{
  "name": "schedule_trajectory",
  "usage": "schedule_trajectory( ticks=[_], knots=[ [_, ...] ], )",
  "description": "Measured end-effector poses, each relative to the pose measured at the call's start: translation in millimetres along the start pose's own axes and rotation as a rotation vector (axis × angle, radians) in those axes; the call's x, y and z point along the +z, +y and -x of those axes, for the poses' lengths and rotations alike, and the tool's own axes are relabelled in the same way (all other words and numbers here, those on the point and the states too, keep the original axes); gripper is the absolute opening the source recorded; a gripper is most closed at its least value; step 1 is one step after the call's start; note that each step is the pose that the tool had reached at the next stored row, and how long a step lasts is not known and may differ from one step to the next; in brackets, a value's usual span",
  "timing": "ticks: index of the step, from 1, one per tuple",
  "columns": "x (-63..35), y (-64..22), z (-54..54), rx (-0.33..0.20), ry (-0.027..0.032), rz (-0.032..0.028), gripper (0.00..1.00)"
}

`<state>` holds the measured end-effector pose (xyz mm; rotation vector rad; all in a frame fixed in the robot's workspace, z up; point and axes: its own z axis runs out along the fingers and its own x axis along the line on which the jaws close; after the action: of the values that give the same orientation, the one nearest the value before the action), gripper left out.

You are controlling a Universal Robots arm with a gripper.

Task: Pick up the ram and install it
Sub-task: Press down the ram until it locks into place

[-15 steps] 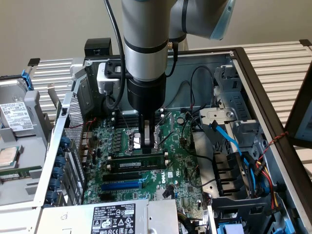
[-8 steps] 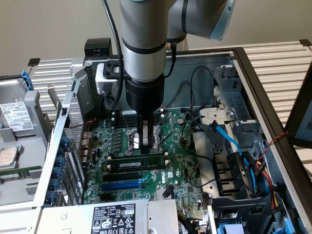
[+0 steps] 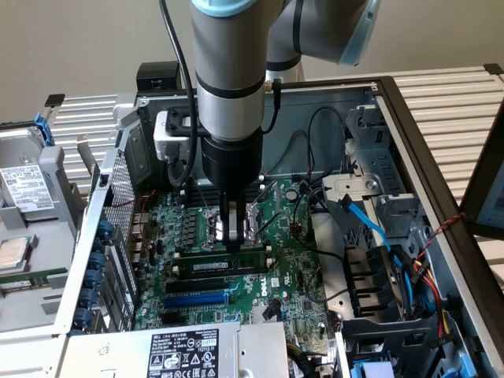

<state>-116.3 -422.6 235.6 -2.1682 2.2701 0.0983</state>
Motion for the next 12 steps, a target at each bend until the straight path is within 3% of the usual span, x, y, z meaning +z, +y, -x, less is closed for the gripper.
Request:
schedule_trajectory(
  ticks=[12],
  knots=[
    [4.1, -0.2, 0.0, 0.000, -0.0001, 0.0000, 0.11]
  ],
)
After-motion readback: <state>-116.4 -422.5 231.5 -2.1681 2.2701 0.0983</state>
